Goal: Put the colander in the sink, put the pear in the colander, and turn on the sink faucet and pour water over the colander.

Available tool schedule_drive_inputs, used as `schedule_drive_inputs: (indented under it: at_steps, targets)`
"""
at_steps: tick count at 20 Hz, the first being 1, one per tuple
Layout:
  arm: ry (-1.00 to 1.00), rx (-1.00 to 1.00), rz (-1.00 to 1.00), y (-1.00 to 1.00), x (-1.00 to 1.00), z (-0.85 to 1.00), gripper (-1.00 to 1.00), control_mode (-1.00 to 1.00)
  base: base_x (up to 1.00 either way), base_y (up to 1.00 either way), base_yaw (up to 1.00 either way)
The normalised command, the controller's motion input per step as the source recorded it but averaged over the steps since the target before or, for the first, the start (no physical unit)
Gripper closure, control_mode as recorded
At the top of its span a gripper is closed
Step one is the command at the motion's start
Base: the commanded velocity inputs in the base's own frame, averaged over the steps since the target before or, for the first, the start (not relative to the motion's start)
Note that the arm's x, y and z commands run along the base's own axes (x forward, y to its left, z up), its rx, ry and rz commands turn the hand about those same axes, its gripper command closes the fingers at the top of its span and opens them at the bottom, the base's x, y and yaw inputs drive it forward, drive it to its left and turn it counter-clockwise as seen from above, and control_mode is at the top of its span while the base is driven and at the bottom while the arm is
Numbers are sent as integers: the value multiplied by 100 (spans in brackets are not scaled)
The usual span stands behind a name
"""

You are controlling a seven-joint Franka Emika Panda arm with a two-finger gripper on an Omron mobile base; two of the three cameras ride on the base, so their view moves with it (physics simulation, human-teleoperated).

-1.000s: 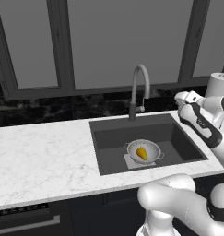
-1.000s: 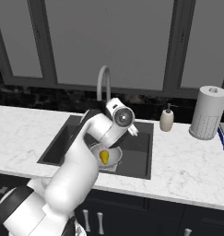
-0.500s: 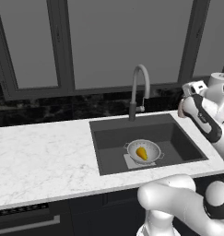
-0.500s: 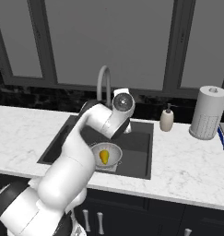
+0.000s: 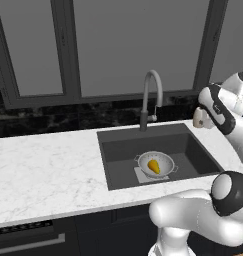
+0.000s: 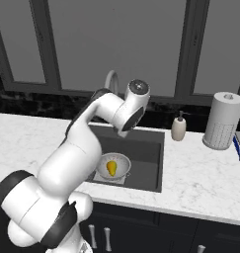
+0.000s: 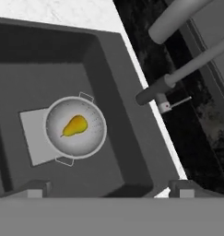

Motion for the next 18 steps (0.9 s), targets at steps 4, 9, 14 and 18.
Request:
schedule_drive_inputs:
  at_steps: [4,9,14,18]
  targets:
    - [5,32,-5,-26,-18,0,-100,-100,0,0,0]
    - [-6,36,-10,-12,-4,-19,-100,-100,0,0,0]
    - [0,25,-12,0,-1,-6,-100,-100,0,0,0]
    - [0,18,-14,2,0,-10,-100,-100,0,0,0]
